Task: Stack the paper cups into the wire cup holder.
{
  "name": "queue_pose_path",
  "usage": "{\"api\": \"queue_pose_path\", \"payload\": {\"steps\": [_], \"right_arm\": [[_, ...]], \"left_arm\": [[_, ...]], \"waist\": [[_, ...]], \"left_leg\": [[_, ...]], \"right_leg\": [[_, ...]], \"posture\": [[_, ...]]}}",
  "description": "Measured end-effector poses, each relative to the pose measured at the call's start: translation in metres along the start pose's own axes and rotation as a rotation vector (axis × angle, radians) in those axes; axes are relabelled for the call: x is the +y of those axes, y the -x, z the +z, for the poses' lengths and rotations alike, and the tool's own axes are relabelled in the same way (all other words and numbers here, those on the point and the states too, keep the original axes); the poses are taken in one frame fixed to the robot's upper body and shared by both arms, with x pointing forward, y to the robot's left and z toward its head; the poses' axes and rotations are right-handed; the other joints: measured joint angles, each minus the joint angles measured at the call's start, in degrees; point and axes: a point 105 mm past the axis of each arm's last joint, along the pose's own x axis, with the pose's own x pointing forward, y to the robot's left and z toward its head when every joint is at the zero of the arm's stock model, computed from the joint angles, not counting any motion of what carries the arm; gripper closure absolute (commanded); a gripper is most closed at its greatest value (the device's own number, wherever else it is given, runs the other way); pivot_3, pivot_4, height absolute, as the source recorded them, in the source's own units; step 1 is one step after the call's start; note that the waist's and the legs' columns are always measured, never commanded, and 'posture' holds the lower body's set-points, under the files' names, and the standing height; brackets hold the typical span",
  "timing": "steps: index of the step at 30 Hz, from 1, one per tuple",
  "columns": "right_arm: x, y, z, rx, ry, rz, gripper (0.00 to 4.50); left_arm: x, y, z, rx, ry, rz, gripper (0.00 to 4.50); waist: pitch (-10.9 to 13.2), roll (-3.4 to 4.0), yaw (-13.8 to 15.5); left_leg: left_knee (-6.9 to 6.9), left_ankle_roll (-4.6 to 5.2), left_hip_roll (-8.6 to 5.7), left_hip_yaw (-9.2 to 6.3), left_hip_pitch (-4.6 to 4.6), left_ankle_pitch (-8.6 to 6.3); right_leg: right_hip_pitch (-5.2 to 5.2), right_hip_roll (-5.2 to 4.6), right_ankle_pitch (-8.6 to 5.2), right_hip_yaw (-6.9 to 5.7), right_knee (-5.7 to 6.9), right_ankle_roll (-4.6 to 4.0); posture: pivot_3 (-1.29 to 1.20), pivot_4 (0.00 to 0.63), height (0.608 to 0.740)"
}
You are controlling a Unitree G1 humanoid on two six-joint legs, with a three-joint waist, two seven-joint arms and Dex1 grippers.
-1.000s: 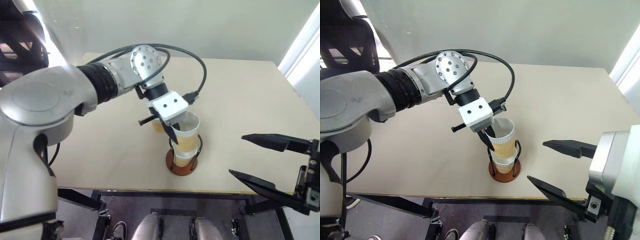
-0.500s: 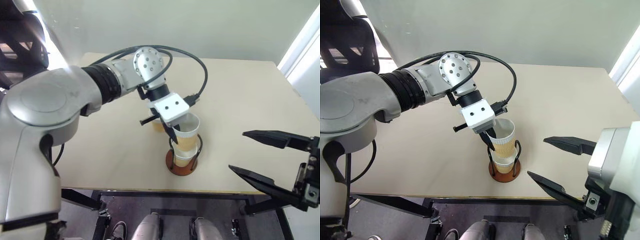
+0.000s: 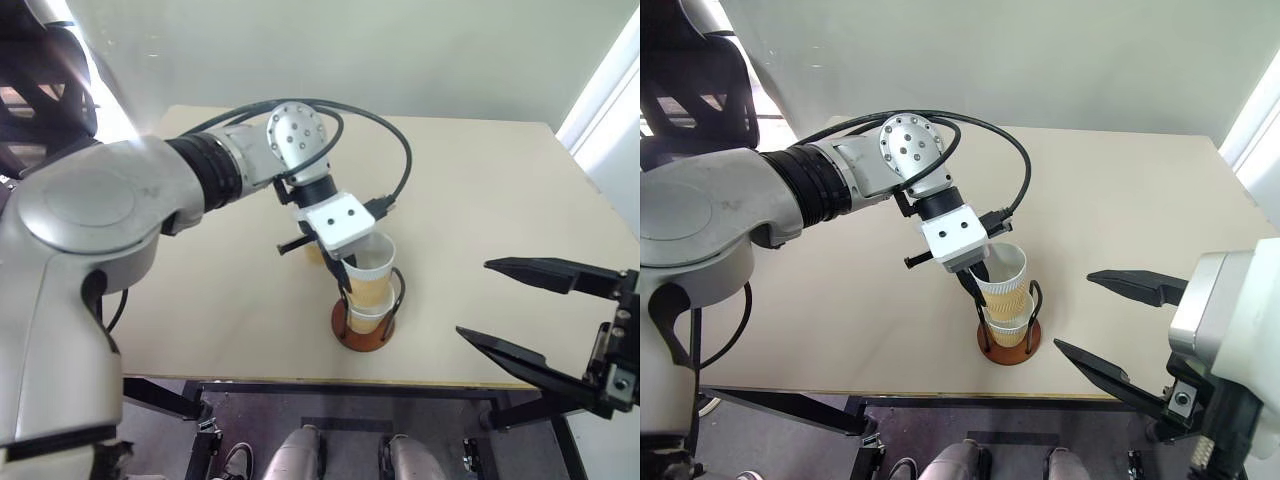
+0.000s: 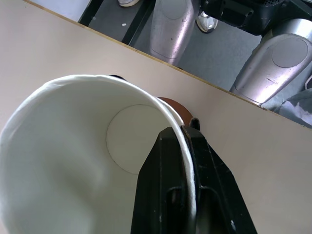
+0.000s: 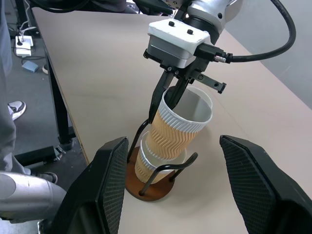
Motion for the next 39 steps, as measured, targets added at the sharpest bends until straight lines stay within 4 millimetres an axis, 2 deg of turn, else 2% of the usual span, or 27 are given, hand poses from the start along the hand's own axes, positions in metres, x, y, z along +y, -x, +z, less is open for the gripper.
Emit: {"api": "queue_pose_path", "payload": {"steps": [5,10,13,16,20,23,29,33,39], "right_arm": [[0.0,0.0,0.001,-0.001,0.004,-0.004,1.44],[-0.001,0.0,0.001,-0.003,0.006,-0.007,1.44],[-0.001,0.0,0.001,-0.001,0.007,-0.008,1.44],[-0.001,0.0,-0.001,0.008,0.006,-0.008,1.44],[-0.001,0.002,-0.005,0.031,-0.002,-0.006,1.44],[-0.005,0.006,-0.007,0.037,-0.014,-0.011,1.44],[-0.012,0.009,-0.008,0.035,0.013,-0.01,1.44],[-0.017,0.009,-0.009,0.034,0.009,0.016,1.44],[-0.02,0.006,-0.011,0.033,0.019,0.042,1.44]], "left_arm": [[0.0,-0.001,0.0,-0.002,-0.001,-0.001,2.2],[0.001,-0.005,-0.001,-0.021,-0.012,0.008,2.2],[0.01,-0.001,0.001,-0.037,-0.011,0.058,2.2],[0.026,0.017,0.006,-0.069,0.021,0.191,2.2],[0.039,0.056,0.0,-0.082,0.117,0.418,2.2],[0.024,0.072,-0.028,-0.043,0.264,0.525,2.2],[-0.023,0.073,-0.084,0.126,0.516,0.548,2.2],[-0.037,0.07,-0.096,0.136,0.587,0.562,2.2],[-0.039,0.055,-0.105,0.104,0.637,0.557,2.2]], "waist": [[0.0,0.0,0.0],[0.0,0.0,0.01],[0.0,0.0,0.01],[0.0,0.0,0.01],[-0.02,0.04,-0.05],[-0.07,0.14,-0.16],[-0.04,0.08,-0.23],[-0.08,0.02,0.04],[-0.13,-0.04,0.22]], "left_leg": [[0.0,0.01,0.01,0.0,0.0,-0.01],[0.0,0.01,0.0,0.0,-0.01,0.0],[0.01,0.01,0.0,0.0,-0.01,0.0],[-0.01,-0.01,0.0,0.01,-0.01,0.02],[-0.03,0.01,0.01,0.03,0.03,0.07],[-0.04,0.01,0.01,0.06,0.07,0.28],[-0.02,0.19,0.03,0.09,-0.05,0.76],[-0.01,0.23,-0.01,0.03,-0.23,0.78],[-0.02,0.28,-0.1,0.11,-0.4,0.77]], "right_leg": [[0.0,0.0,0.0,0.0,0.0,0.0],[0.0,0.0,0.0,0.0,0.0,0.0],[0.0,0.0,0.01,0.0,0.01,0.02],[-0.02,0.0,0.01,0.0,0.0,0.01],[-0.03,0.01,0.0,0.01,-0.01,0.0],[-0.03,0.07,-0.03,0.05,0.0,-0.02],[-0.15,0.16,-0.07,0.05,-0.09,-0.06],[-0.24,0.11,-0.11,0.09,-0.13,0.07],[-0.41,0.02,-0.14,0.12,-0.14,0.25]], "posture": [[0.0,0.15,0.74],[0.0,0.15,0.74],[0.0,0.15,0.74],[0.0,0.15,0.74],[0.0,0.15,0.74],[0.0,0.15,0.74],[0.0,0.15,0.74],[0.0,0.15,0.74],[0.0,0.15,0.74]]}}
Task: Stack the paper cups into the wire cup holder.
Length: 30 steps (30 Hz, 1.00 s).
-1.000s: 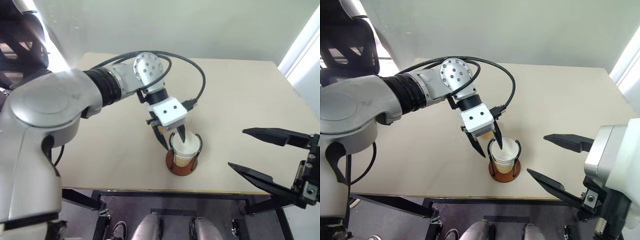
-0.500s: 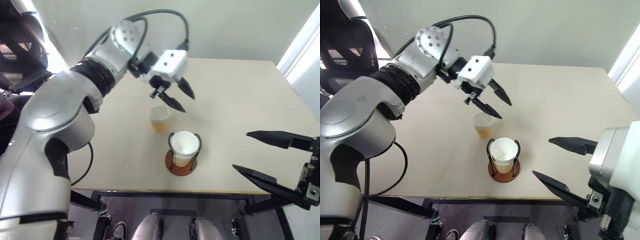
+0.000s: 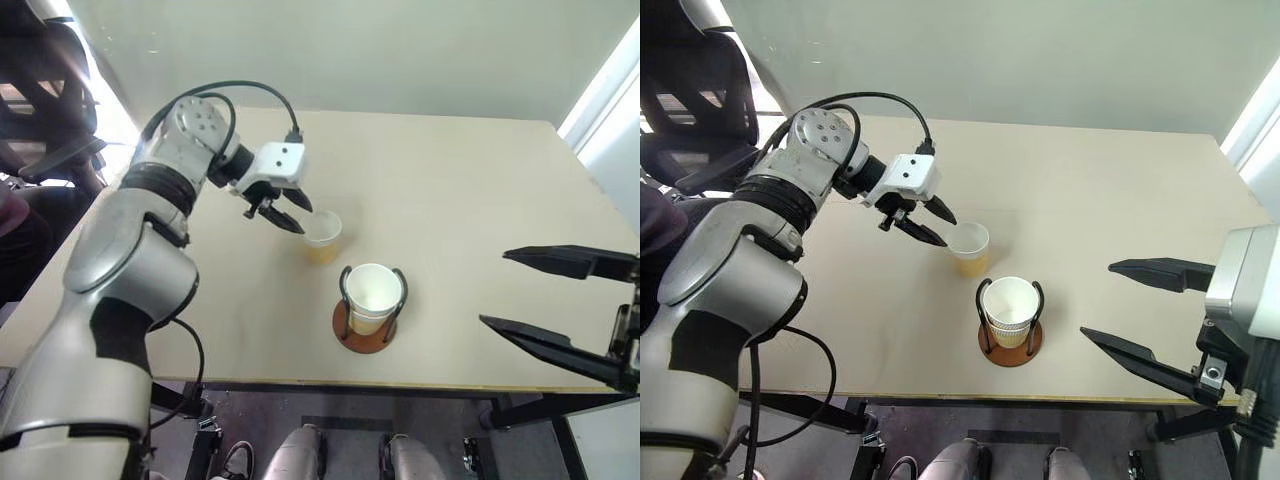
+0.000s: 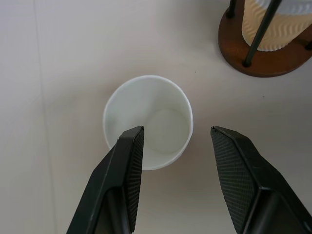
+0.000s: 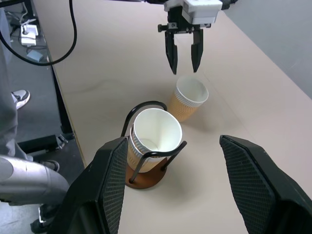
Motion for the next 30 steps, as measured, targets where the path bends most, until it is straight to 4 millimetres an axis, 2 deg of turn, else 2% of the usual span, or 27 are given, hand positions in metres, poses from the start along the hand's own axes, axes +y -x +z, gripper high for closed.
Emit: {"api": "queue_pose_path", "payload": {"steps": [7,13,16,20,21,26,30], "right_arm": [[0.0,-0.002,-0.001,0.001,0.008,0.014,1.44],[0.0,-0.003,0.001,0.004,0.018,0.013,1.44],[0.0,-0.003,0.0,0.01,0.011,0.008,1.44],[0.002,-0.003,0.0,0.016,0.001,0.01,1.44],[0.002,-0.003,0.0,0.016,0.001,0.011,1.44],[0.001,-0.002,0.0,0.024,-0.003,0.002,1.44],[-0.002,0.002,0.001,0.026,-0.001,-0.018,1.44]], "left_arm": [[-0.011,-0.03,-0.01,-0.014,0.056,-0.065,2.2],[-0.012,-0.041,-0.009,0.004,0.057,-0.087,2.2],[-0.014,-0.046,-0.014,0.04,0.059,-0.088,2.81],[-0.014,-0.046,-0.02,0.071,0.066,-0.078,4.27],[-0.013,-0.045,-0.02,0.07,0.065,-0.073,4.45],[-0.009,-0.04,-0.016,0.048,0.058,-0.048,4.45],[0.007,-0.017,0.012,-0.02,-0.016,0.009,4.45]], "waist": [[0.01,0.02,0.0],[0.0,0.01,0.0],[0.0,0.02,0.0],[0.0,0.01,-0.03],[-0.01,0.0,0.03],[-0.01,-0.01,-0.04],[-0.01,-0.05,0.08]], "left_leg": [[0.02,0.06,-0.06,0.13,-0.03,0.01],[0.03,0.09,-0.1,0.14,0.04,0.02],[0.04,0.1,-0.1,0.19,0.06,0.03],[0.02,0.14,-0.12,0.24,0.07,0.07],[0.05,0.15,-0.08,0.2,0.06,0.07],[0.02,0.18,-0.18,0.24,0.06,0.08],[0.05,0.23,-0.18,0.06,-0.14,0.12]], "right_leg": [[-0.01,0.04,-0.04,0.01,0.02,0.13],[0.03,0.0,-0.07,0.08,0.02,0.22],[0.02,0.0,-0.09,0.11,0.02,0.25],[0.01,0.0,-0.08,0.12,0.01,0.26],[0.01,-0.07,-0.08,0.15,0.02,0.27],[-0.01,0.01,-0.06,0.12,0.01,0.28],[-0.13,-0.11,-0.04,0.16,0.0,0.33]], "posture": [[0.0,0.15,0.74],[0.0,0.15,0.74],[0.0,0.15,0.74],[0.0,0.15,0.74],[0.0,0.15,0.74],[0.0,0.15,0.74],[0.0,0.15,0.74]]}}
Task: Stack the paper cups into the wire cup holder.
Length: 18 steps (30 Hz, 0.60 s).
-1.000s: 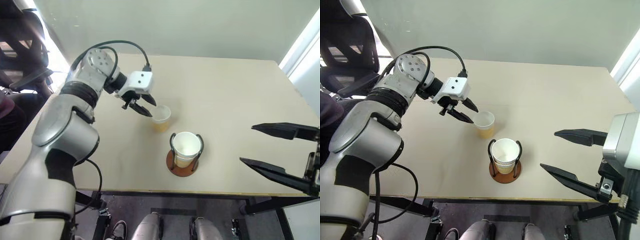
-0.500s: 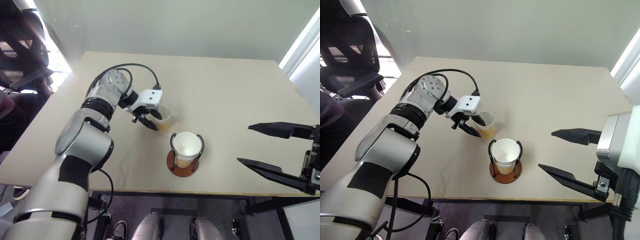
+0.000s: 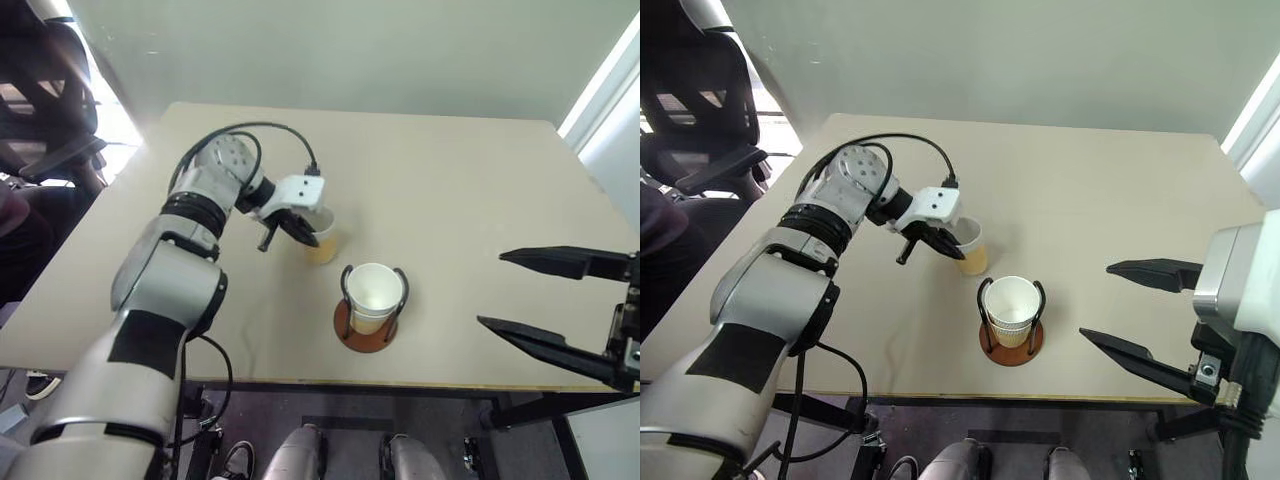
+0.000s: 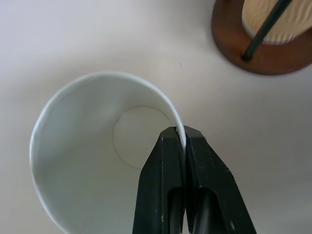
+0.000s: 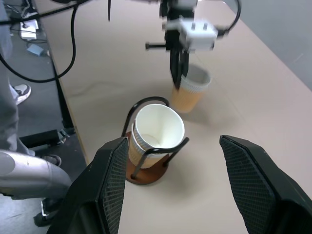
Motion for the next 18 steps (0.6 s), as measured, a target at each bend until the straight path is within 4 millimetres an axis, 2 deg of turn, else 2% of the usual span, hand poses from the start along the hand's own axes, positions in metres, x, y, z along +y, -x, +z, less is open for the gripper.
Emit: {"api": "queue_pose_path", "payload": {"steps": [4,6,7,9,10,12,18], "right_arm": [[0.0,0.002,-0.001,0.004,-0.009,0.008,1.44],[0.0,0.005,0.001,-0.002,-0.01,0.009,1.44],[0.0,0.007,0.003,-0.019,-0.013,0.01,1.44],[-0.001,0.014,0.008,-0.06,-0.024,-0.002,1.44],[-0.002,0.018,0.01,-0.08,-0.031,-0.014,1.44],[-0.003,0.025,0.013,-0.102,-0.039,-0.03,1.44],[-0.007,0.045,0.006,-0.081,-0.083,-0.155,1.44]], "left_arm": [[0.02,0.036,0.063,-0.182,-0.188,0.107,4.45],[0.016,0.053,0.095,-0.269,-0.278,0.093,4.45],[0.011,0.061,0.11,-0.309,-0.315,0.075,4.45],[0.002,0.07,0.127,-0.363,-0.354,0.033,4.45],[-0.004,0.072,0.133,-0.393,-0.359,0.003,4.45],[-0.016,0.069,0.14,-0.452,-0.349,-0.071,4.45],[-0.05,0.047,0.153,-0.531,-0.36,-0.29,4.45]], "waist": [[0.01,0.04,-0.07],[0.01,0.02,-0.02],[-0.02,0.08,-0.26],[-0.1,0.21,-0.17],[-0.12,0.23,-0.22],[-0.1,0.37,-0.03],[-0.04,0.38,0.19]], "left_leg": [[-0.06,-0.08,-0.1,0.07,-0.01,-0.14],[-0.07,-0.08,-0.01,-0.05,-0.05,-0.24],[-0.15,-0.11,-0.13,0.15,0.02,-0.27],[-0.07,-0.06,0.0,-0.02,0.09,-0.45],[-0.16,-0.05,-0.1,0.19,0.22,-0.46],[-0.02,-0.04,0.01,-0.03,0.29,-0.55],[-0.01,-0.1,-0.01,-0.15,0.5,-0.53]], "right_leg": [[-0.03,0.07,0.07,-0.04,0.02,0.03],[-0.06,-0.05,0.06,0.06,0.01,0.08],[-0.07,0.27,0.04,-0.19,0.0,0.1],[0.08,-0.04,-0.09,0.12,0.0,0.15],[0.11,0.18,-0.14,-0.13,0.01,0.14],[0.28,-0.08,-0.21,0.13,0.04,0.14],[0.52,-0.08,-0.26,0.01,0.05,-0.1]], "posture": [[0.0,0.15,0.74],[0.0,0.15,0.74],[0.0,0.15,0.74],[0.0,0.15,0.74],[0.0,0.15,0.74],[0.0,0.15,0.74],[0.0,0.15,0.74]]}}
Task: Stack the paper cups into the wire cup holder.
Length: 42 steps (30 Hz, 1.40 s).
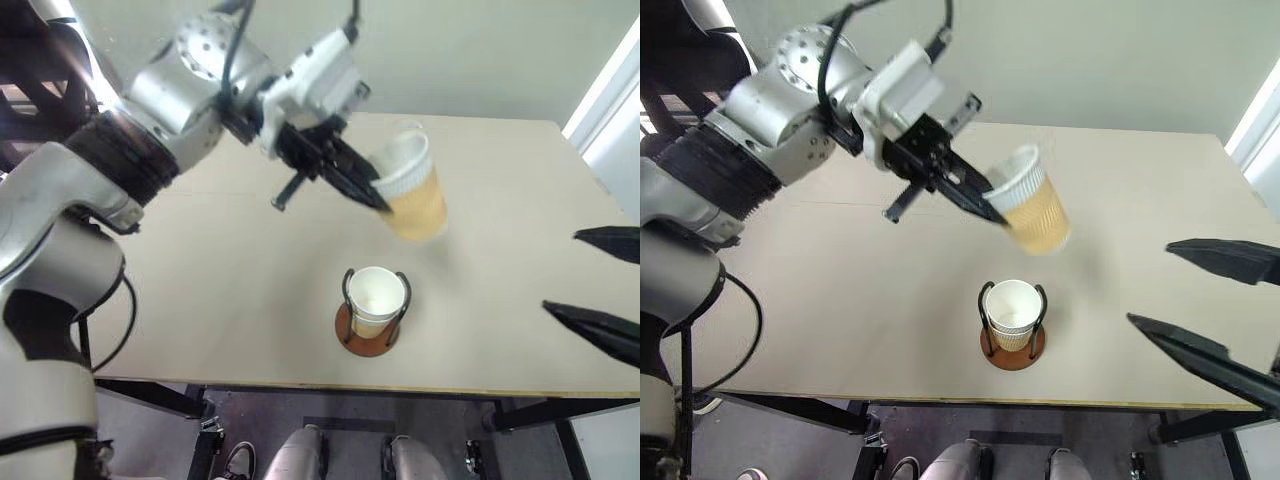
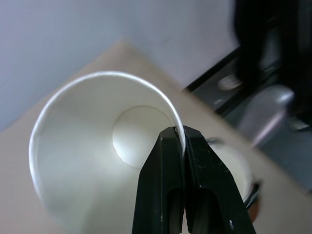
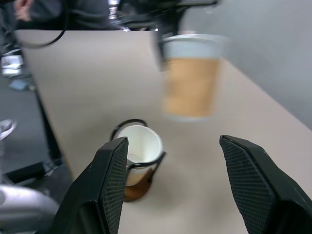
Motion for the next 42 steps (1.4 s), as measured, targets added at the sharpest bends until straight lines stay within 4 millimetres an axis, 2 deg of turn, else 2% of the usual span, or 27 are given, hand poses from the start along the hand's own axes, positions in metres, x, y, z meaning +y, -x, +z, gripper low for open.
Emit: {"api": "queue_pose_path", "payload": {"steps": [4,9,12,18,22,42], "right_arm": [[0.003,0.013,-0.005,0.013,-0.044,-0.057,1.44],[0.008,0.02,-0.01,0.045,-0.072,-0.106,1.44],[0.01,0.025,-0.011,0.06,-0.084,-0.142,1.44],[0.016,0.031,-0.008,0.062,-0.092,-0.175,1.44],[0.02,0.029,-0.007,0.053,-0.095,-0.168,1.44],[0.025,0.026,-0.012,0.057,-0.082,-0.191,1.44]], "left_arm": [[0.0,-0.009,0.001,-0.006,-0.002,-0.045,4.45],[-0.003,-0.018,-0.007,0.027,-0.002,-0.095,4.45],[-0.006,-0.018,-0.02,0.118,-0.013,-0.129,4.45],[-0.013,-0.011,-0.053,0.317,-0.032,-0.202,4.45],[-0.018,-0.011,-0.062,0.359,-0.036,-0.249,4.45],[-0.023,-0.024,-0.067,0.36,-0.071,-0.337,4.45]], "waist": [[0.01,-0.03,-0.2],[0.02,0.01,-0.71],[0.02,0.0,-0.85],[0.08,-0.13,-0.9],[0.16,-0.36,-0.83],[0.38,-0.93,-0.26]], "left_leg": [[-0.1,-0.05,0.04,0.04,0.23,-0.03],[-0.09,0.26,0.11,0.02,0.41,-0.3],[-0.08,0.03,0.2,0.02,0.44,-0.44],[-0.02,-0.31,0.22,0.04,0.43,-0.6],[0.0,-0.33,0.21,0.03,0.42,-0.61],[0.02,-0.36,0.21,0.03,0.41,-0.66]], "right_leg": [[0.11,0.06,-0.17,-0.08,0.07,-0.3],[0.24,0.14,-0.34,-0.09,0.19,-0.63],[0.29,0.18,-0.49,-0.15,0.21,-0.98],[0.42,0.18,-0.46,-0.21,0.22,-1.08],[0.5,0.15,-0.44,-0.22,0.17,-1.09],[0.61,0.15,-0.52,-0.32,0.1,-1.15]], "posture": [[0.0,0.15,0.74],[0.0,0.15,0.74],[0.0,0.15,0.74],[0.0,0.15,0.74],[0.0,0.15,0.74],[0.0,0.15,0.74]]}}
